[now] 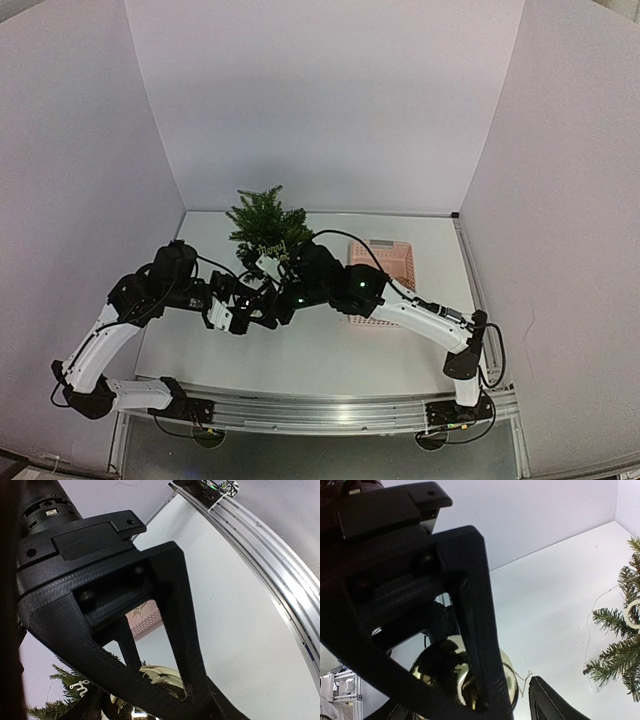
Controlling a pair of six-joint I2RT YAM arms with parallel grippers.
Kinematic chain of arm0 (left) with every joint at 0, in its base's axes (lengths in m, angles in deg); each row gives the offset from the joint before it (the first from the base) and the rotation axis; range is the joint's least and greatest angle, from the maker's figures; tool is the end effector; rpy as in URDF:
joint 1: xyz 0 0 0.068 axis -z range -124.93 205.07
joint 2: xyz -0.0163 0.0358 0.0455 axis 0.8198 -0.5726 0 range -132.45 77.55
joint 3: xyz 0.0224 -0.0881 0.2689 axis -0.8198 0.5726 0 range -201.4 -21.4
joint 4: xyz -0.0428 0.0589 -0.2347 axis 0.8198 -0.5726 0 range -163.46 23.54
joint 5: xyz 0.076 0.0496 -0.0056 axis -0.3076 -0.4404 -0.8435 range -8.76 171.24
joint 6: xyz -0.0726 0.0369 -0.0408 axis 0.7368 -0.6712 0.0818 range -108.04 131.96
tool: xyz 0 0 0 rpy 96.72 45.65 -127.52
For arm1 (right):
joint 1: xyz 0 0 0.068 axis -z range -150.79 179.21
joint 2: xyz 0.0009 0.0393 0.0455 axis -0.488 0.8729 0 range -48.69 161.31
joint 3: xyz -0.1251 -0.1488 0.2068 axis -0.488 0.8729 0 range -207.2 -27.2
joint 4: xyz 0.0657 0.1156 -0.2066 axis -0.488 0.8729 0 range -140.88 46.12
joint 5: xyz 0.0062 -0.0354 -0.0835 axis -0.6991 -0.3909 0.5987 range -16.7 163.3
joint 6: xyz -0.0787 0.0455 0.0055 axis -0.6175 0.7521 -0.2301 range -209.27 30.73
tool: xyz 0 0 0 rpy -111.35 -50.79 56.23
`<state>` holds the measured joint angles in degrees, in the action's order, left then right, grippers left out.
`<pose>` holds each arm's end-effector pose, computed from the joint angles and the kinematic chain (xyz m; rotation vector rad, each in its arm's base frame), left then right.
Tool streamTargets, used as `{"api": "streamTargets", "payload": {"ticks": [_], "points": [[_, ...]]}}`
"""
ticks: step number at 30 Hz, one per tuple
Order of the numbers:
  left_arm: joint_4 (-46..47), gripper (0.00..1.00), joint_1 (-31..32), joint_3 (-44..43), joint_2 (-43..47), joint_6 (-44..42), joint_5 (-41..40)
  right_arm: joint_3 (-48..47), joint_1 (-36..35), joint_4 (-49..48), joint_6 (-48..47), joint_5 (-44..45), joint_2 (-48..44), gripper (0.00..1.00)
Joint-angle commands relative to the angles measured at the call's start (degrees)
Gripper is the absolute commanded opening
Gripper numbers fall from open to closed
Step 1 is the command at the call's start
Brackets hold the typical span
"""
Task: Decorate the small christmas tree
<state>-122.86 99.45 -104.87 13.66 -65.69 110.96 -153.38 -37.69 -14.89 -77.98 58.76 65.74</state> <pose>0.1215 -0.1755 0.4069 1.9803 0.7767 -0.2339 0.1712 0.4535 0.4065 -1.1637 1.8249 1.0929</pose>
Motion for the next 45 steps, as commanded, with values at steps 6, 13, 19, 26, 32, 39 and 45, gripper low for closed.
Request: {"api": "streamTargets", "payload": {"ticks": [6, 13, 19, 26, 32, 39, 45], "points": [[0.36, 0.0, -0.15, 2.91, 2.78, -0.1, -5.93, 0.97, 0.73, -5.06, 3.22, -0.95, -4.24, 0.77], [1.91, 0.0, -0.17, 4.51, 3.44, -0.7, -9.06, 3.87, 1.53, -5.24, 3.09, -2.5, -6.81, 0.78], [2.63, 0.0, -0.18, 5.08, 3.6, -0.94, -9.87, 5.77, 2.04, -5.96, 4.88, -4.85, -8.03, 0.78], [5.5, 0.0, -0.17, 4.87, 3.72, 0.8, -8.71, 7.84, 2.15, -10.33, 9.18, -5.4, -8.4, 0.78], [11.3, 0.0, -0.17, 3.37, 2.79, 13.13, -13.15, 14.68, 2.22, -11.38, 7.97, -0.79, -14.57, 0.79], [12.3, 0.0, -0.24, -3.21, -0.02, 33.63, -17.91, 19.46, 2.34, -12.06, 6.9, 4.08, -19.97, 0.8], [14.86, 0.0, -1.85, -7.82, -1.8, 46.58, -23.46, 22.65, 2.91, -12.54, 5.4, 7.42, -24.01, 0.8]]}}
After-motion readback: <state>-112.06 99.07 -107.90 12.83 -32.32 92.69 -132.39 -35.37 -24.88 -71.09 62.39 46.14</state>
